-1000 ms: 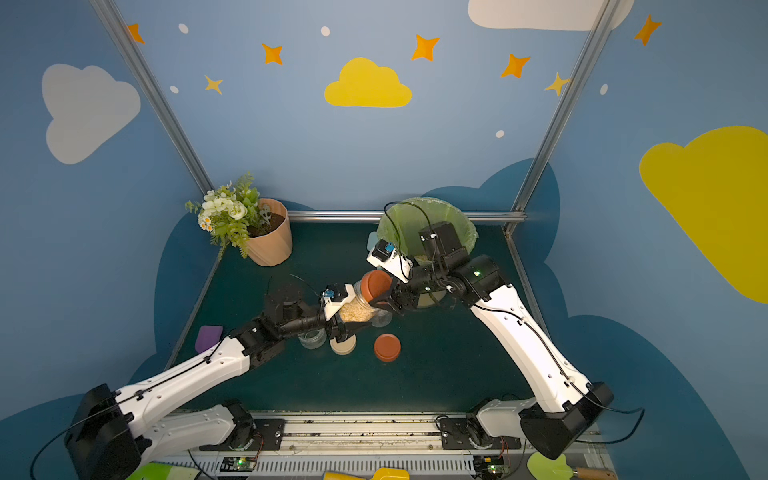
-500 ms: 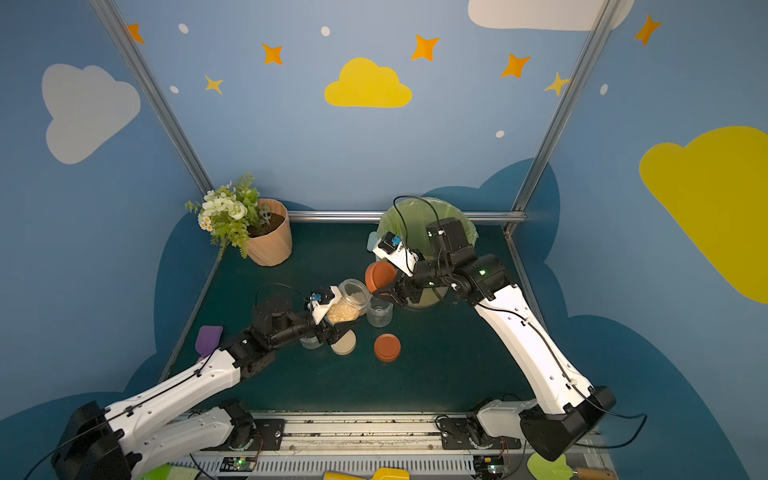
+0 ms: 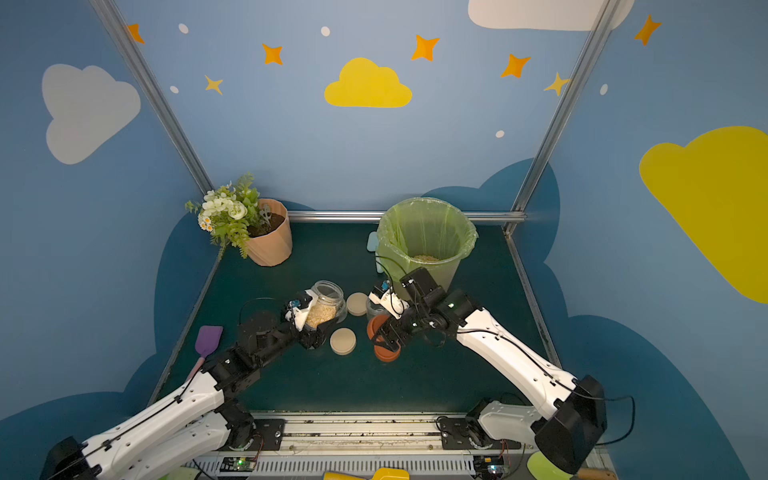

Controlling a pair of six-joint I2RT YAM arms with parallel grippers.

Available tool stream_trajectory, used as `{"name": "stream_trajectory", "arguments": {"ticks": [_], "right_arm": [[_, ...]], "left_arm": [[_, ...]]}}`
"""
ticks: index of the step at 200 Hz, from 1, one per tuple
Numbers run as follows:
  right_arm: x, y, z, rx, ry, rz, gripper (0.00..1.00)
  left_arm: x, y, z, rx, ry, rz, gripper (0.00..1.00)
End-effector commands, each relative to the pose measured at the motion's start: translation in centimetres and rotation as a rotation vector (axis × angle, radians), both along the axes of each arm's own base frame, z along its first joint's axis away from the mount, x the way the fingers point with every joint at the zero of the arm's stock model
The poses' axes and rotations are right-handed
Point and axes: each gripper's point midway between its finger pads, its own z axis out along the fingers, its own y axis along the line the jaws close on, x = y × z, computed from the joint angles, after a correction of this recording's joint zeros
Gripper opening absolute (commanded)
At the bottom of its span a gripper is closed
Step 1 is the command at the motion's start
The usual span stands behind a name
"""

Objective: Empty expired oatmeal from jars
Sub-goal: Place the lid at the center of the board.

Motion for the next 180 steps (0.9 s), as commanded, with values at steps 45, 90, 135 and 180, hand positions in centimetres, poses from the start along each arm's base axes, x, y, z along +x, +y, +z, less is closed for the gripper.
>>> {"name": "stream_trajectory", "arguments": {"ticks": [45, 90, 135, 180], "right_arm": [[-1.8, 2.2, -7.2, -0.158, 0.015, -0.031, 0.47], [-3.6, 4.4, -11.0, -0.227, 0.025, 0.034, 0.57], [-5.2, 4.6, -14.5, -0.314, 0.035, 0.062, 0.6], [-4.9, 3.3, -16.0, -0.372, 0.015, 0.024, 0.77]], "left_arm": [[-0.9, 3.7, 1.3, -0.124, -0.063, 0.156, 0.03], [-1.6, 5.0, 0.6, -0.148, -0.061, 0.197, 0.03], [-2.1, 5.6, 0.1, -0.181, -0.066, 0.208, 0.03], [-2.4, 6.0, 0.1, -0.191, -0.073, 0.215, 0.03]]}}
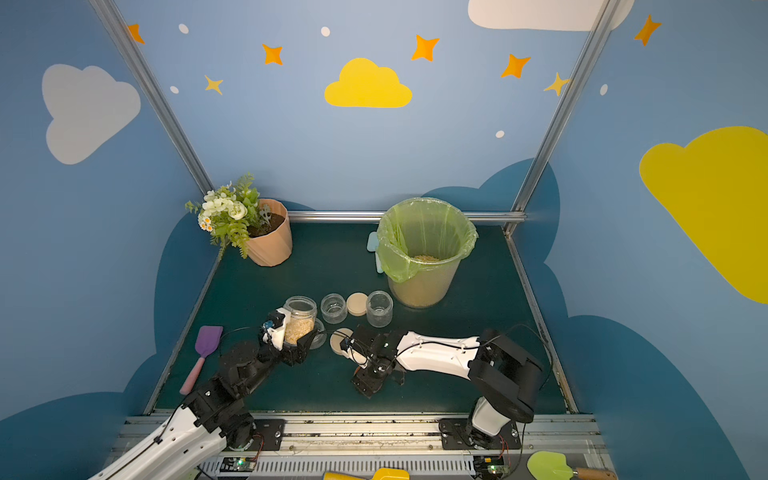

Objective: Empty expired oatmeal from jars
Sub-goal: Place the lid at the center of the board.

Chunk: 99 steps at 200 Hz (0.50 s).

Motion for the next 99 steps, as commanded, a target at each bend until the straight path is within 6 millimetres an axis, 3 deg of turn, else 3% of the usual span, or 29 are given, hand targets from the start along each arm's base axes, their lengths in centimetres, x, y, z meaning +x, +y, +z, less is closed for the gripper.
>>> {"name": "stream_trajectory", "arguments": {"ticks": [1, 10, 43, 99], "right_arm": [[0.5, -0.4, -0.8, -0.025, -0.027, -0.031, 0.77], [0.5, -0.6, -1.3, -0.038, -0.018, -0.034, 0.84], [0.2, -1.0, -2.6, -0.097, 0.01, -0.03, 0.86], [-0.4, -1.0, -1.5, -0.074, 0.031, -0.035, 0.87]], "left_arm": [[0.2, 0.2, 3.1, -0.082, -0.089, 0.02, 0.03], [0.2, 0.2, 3.2, -0.083, -0.092, 0.02, 0.03], [0.3, 0.1, 3.3, -0.081, -0.093, 0.016, 0.03], [0.6, -0.4, 3.3, -0.076, -0.092, 0.005, 0.03]]}}
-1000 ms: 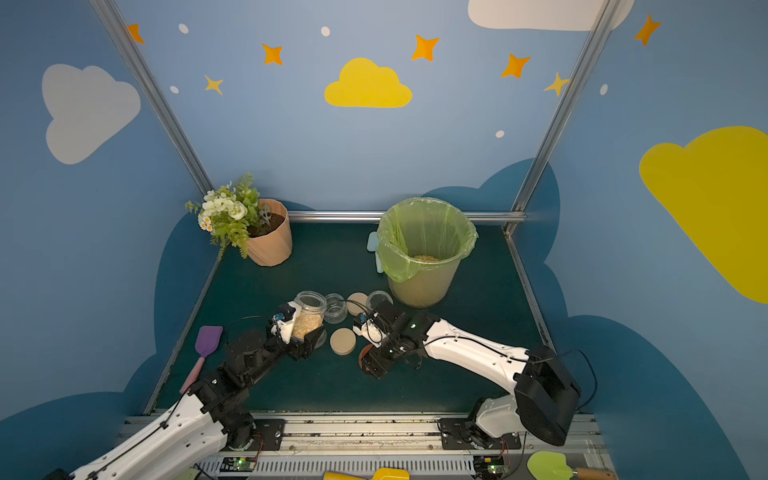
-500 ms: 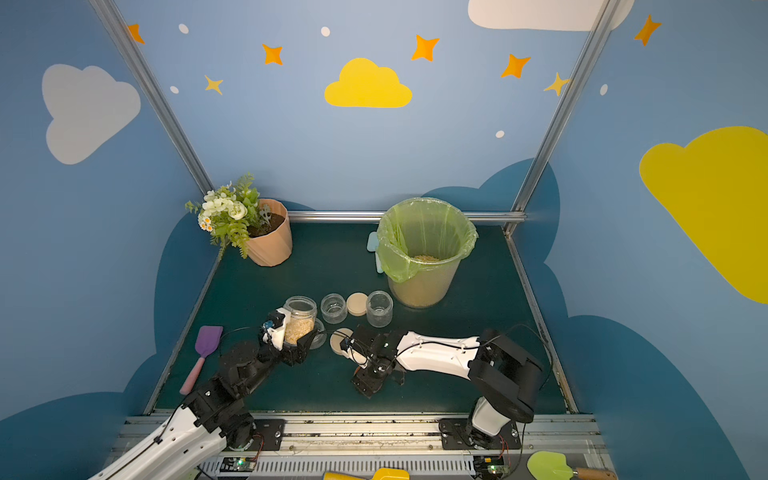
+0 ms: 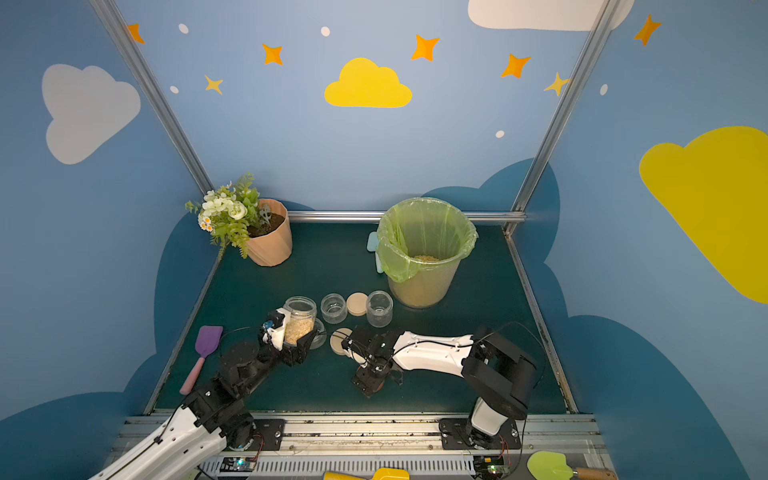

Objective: Empty expired oatmeal from jars
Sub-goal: Place the lid at the center of the board.

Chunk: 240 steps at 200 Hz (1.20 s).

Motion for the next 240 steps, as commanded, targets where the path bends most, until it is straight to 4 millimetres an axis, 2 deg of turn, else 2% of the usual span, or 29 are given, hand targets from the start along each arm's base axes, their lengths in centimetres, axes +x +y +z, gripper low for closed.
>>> {"name": "stream_trajectory", "arguments": {"ticks": [1, 41, 64, 89, 92, 95, 153, 174, 198, 240], "right_arm": [[-0.8, -0.9, -0.8, -0.032, 0.042, -0.008, 0.87], [0.3, -1.1, 0.1, -0.029, -0.019, -0.055, 0.87], [0.2, -0.8, 0.5, -0.035, 0.009, -0.061, 0.87], [0.1, -1.1, -0.1, -0.079, 0.017, -0.057, 0.87], [0.2, -1.1, -0.2, -0.081, 0.011, -0.06, 0.94], [0.3, -1.1, -0.2, -0.082, 0.007, -0.061, 0.96], [-0.4, -0.3, 0.4, -0.068, 0.0, -0.023, 0.99], [-0.6, 0.1, 2.1, -0.068, -0.019, -0.005, 0.99], [-0.5, 0.2, 5.4, -0.04, -0.067, -0.001, 0.99], [1.0, -1.2, 11.3, 0.058, -0.212, -0.041, 0.99]], "left_arm": [[0.5, -0.4, 3.9, -0.087, -0.11, 0.002, 0.03], [0.6, -0.6, 4.1, -0.086, -0.109, -0.009, 0.03], [0.6, -0.5, 4.3, -0.084, -0.116, -0.006, 0.03], [0.5, -0.4, 4.3, -0.089, -0.121, -0.002, 0.03], [0.5, -0.4, 4.3, -0.09, -0.122, -0.003, 0.03], [0.5, -0.4, 4.3, -0.091, -0.122, -0.002, 0.03], [0.4, -0.3, 4.3, -0.088, -0.12, -0.001, 0.03], [0.4, -0.4, 4.5, -0.089, -0.12, -0.005, 0.03], [0.4, -0.6, 4.8, -0.094, -0.121, -0.014, 0.03], [0.6, -1.4, 6.6, -0.112, -0.141, -0.043, 0.03]]}}
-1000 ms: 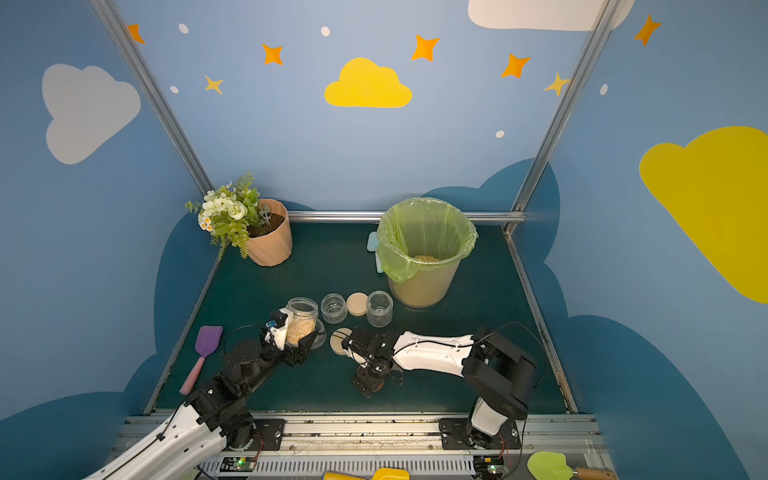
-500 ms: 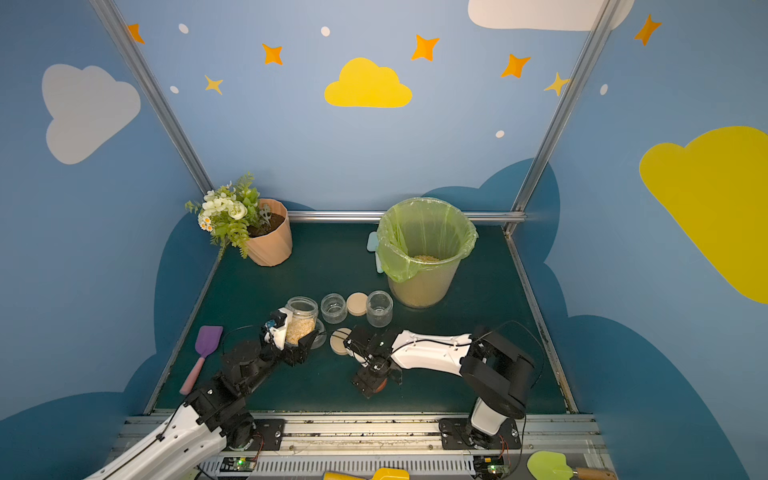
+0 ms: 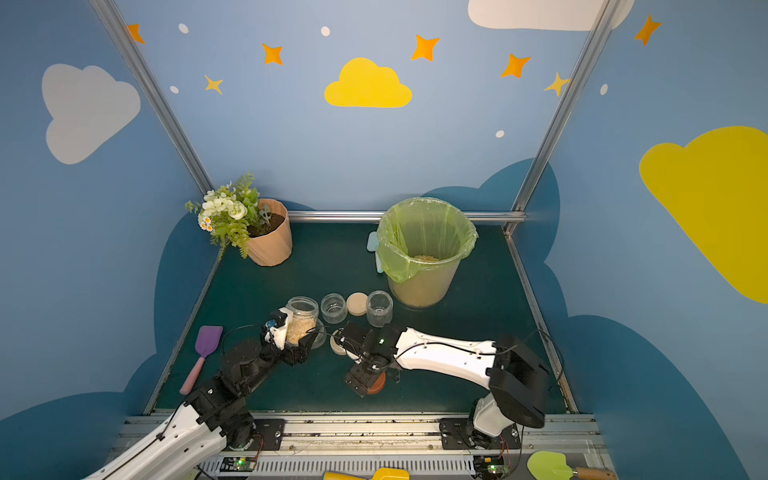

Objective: Empty expired oatmeal from jars
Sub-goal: Place the lid at the center of the board, then pour the expired oatmeal into the trash bin.

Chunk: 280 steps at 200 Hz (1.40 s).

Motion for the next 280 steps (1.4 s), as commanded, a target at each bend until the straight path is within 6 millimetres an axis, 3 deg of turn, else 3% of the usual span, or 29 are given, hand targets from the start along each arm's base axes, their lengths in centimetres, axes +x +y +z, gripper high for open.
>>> {"name": "stream_trajectory", "arguments": {"ticks": [1, 30, 54, 102, 145, 174, 216, 280], "right_arm": [[1.1, -1.8, 3.5, 0.024, -0.099, -0.031, 0.99], [4.0, -3.0, 7.8, 0.162, -0.257, -0.122, 0.99], [6.0, -3.6, 11.2, 0.347, -0.286, -0.191, 0.98], [9.4, -5.1, 18.9, 0.639, -0.37, -0.228, 0.98], [12.7, -6.3, 23.6, 0.772, -0.366, -0.322, 0.98], [15.0, -7.9, 27.3, 0.939, -0.316, -0.405, 0.98], [17.9, -8.7, 30.1, 1.134, -0.203, -0.42, 0.98], [20.4, -8.1, 30.3, 1.172, -0.213, -0.412, 0.98]], "left_arm": [[0.4, -0.9, 6.7, -0.115, -0.15, -0.026, 0.03], [1.1, -2.1, 8.5, -0.125, -0.164, -0.058, 0.03], [2.1, -3.9, 10.8, -0.142, -0.185, -0.103, 0.03], [5.0, -9.3, 15.6, -0.168, -0.231, -0.24, 0.03], [7.5, -14.1, 19.5, -0.155, -0.283, -0.359, 0.03], [8.7, -16.7, 20.9, -0.131, -0.295, -0.432, 0.03], [10.2, -20.1, 22.7, -0.146, -0.333, -0.517, 0.03], [12.1, -24.1, 24.5, -0.192, -0.366, -0.597, 0.03]]}}
